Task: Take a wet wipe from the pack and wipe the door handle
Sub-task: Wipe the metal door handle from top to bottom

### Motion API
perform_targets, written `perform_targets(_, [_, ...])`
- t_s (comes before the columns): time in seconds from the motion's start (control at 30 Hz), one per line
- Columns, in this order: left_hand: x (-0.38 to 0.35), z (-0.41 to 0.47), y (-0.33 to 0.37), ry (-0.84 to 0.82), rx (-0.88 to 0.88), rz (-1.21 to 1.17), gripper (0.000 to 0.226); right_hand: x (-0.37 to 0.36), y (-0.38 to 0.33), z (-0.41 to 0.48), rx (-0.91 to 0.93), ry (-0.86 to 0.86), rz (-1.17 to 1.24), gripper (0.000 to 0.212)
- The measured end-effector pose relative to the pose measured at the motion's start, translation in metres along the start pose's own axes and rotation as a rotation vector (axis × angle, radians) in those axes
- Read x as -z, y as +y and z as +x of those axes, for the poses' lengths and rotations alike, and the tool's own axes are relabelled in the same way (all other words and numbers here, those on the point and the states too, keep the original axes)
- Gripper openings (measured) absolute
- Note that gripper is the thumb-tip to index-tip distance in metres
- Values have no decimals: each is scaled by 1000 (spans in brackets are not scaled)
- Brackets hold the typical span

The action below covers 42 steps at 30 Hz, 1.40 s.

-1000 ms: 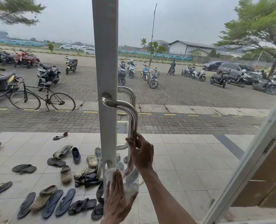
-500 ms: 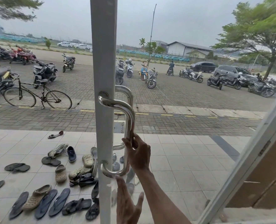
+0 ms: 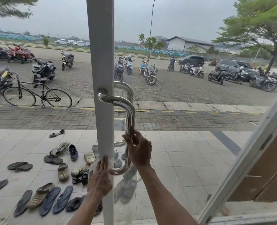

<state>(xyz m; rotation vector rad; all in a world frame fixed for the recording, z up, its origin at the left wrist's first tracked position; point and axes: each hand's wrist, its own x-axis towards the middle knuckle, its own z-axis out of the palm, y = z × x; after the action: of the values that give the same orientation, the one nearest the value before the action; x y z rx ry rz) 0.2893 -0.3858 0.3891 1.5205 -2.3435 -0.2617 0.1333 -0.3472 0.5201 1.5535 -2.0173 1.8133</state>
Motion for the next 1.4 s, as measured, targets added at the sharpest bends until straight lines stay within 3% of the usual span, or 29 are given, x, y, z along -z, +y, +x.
perform_targets(0.1, [9, 1, -13, -94, -67, 35, 101, -1, 3, 0, -8, 0, -11, 47])
perform_targets(0.3, [-8, -19, 10, 14, -332, -28, 90, -2, -2, -1, -12, 31, -2, 46])
perform_targets(0.53, [22, 8, -1, -74, -215, 241, 76, -2, -2, -1, -13, 10, 12, 48])
perform_targets(0.63, [17, 8, 7, -41, -187, 181, 74, 0, -2, 0, -9, 6, 6, 47])
perform_targets(0.83, [14, 5, 24, 22, -347, 103, 58, 0, -3, -1, -17, 6, 5, 45])
perform_targets(0.97, [4, 9, -3, 52, -247, 41, 59, 1, -3, 0, -20, -2, 17, 45])
perform_targets(1.13, [-17, 2, 10, 163, -27, -335, 79, -2, -1, -1, -15, 5, 22, 48])
perform_targets(1.23, [-3, 1, 26, 199, 197, -658, 63, -2, -1, -1, -16, 7, 22, 48])
perform_targets(1.3, [7, 6, 27, 208, 450, -1088, 31, -2, -1, -1, -15, 6, 22, 48])
perform_targets(1.4, [17, 18, 20, 180, 787, -1879, 18, -2, -1, 0, -4, -2, 20, 48])
